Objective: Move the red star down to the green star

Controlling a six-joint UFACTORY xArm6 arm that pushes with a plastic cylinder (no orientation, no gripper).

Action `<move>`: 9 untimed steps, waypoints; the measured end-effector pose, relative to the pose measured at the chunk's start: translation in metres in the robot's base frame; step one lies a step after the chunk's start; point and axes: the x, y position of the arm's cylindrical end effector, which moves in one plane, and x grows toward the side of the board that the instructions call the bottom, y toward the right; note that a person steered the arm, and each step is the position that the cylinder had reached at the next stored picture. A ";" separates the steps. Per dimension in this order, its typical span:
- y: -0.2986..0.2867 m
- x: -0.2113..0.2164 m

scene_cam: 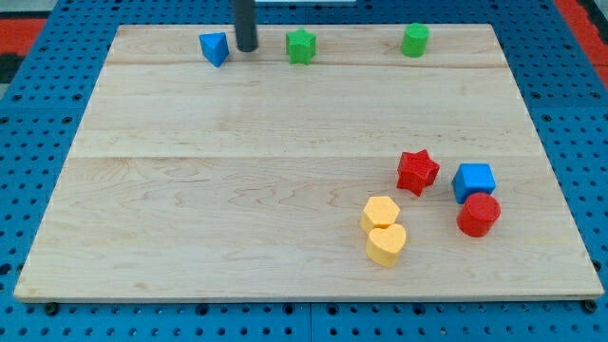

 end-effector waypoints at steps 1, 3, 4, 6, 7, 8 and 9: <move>-0.045 -0.008; 0.050 0.103; 0.121 0.136; 0.364 0.167; 0.408 0.227; 0.375 0.260; 0.331 0.240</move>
